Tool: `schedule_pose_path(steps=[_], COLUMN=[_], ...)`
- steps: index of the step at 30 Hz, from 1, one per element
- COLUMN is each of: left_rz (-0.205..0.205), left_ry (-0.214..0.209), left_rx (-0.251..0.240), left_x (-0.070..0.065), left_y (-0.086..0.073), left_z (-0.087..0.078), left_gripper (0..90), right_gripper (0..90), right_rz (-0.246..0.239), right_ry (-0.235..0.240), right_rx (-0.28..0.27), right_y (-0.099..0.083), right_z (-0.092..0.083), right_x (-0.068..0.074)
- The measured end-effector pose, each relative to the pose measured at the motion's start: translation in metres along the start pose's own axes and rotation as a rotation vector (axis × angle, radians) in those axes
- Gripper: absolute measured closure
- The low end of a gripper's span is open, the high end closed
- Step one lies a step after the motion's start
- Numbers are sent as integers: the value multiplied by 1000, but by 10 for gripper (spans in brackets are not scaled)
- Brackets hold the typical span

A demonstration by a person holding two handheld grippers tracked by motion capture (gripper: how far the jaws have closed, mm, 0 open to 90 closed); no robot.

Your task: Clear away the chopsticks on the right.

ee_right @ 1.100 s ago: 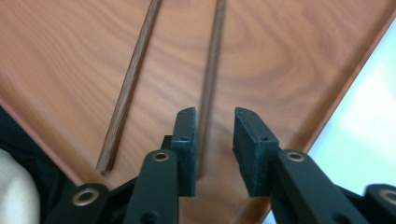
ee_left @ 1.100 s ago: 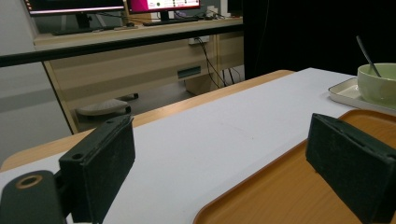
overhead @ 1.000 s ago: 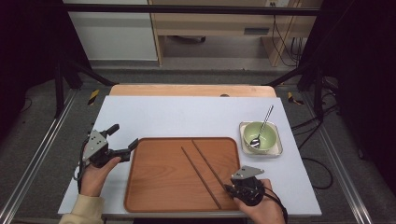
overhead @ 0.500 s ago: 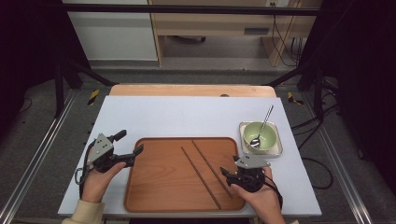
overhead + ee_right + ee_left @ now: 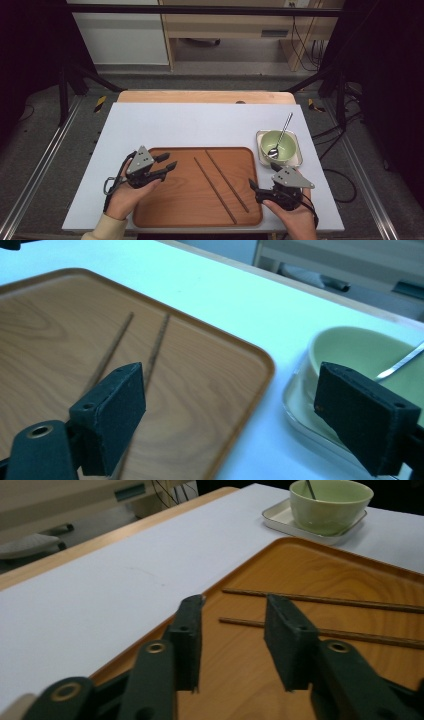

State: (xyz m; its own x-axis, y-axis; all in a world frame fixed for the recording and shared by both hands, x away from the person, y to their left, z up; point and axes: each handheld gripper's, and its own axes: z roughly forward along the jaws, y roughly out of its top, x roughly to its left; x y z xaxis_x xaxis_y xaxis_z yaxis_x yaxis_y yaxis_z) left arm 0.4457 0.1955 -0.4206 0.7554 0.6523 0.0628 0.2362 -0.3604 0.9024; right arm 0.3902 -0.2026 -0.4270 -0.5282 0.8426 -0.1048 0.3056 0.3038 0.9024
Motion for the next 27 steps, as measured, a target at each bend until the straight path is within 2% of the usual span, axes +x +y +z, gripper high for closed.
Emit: schedule_pose_path(steps=[3,4,8,11,12,15,17,20,22,26,27], left_rz=[28,35,30,24,22,40,63,92,93,88,72], left_ry=[-27,-20,-42,-76,-88,-105,-108,-118,-125,-106,-112], left_rx=[57,73,123,167,179,228,259,308,331,355,353], left_x=[-9,-11,-21,-28,-31,-41,-47,-55,-56,-54,-53], left_y=[5,7,7,6,6,7,6,7,6,1,1], left_z=[10,13,27,37,40,47,52,62,70,85,88], left_gripper=[730,753,822,857,866,876,879,879,878,877,877], right_gripper=[98,95,93,93,96,104,106,111,113,113,114], right_rz=[-6,-14,-14,-19,-27,-11,-25,-21,-19,-17,-17], right_ry=[-10,-7,-17,-16,-25,-18,-20,-23,-27,-24,-23], right_rx=[8,11,18,19,26,19,32,35,35,39,39], right_y=[-5,-7,-12,-16,-16,-16,-17,-16,-16,-17,-17], right_z=[-5,-6,-10,-9,-9,-9,-8,-8,-8,-8,-8], right_x=[-5,-6,-10,-12,-12,-13,-13,-13,-13,-14,-14])
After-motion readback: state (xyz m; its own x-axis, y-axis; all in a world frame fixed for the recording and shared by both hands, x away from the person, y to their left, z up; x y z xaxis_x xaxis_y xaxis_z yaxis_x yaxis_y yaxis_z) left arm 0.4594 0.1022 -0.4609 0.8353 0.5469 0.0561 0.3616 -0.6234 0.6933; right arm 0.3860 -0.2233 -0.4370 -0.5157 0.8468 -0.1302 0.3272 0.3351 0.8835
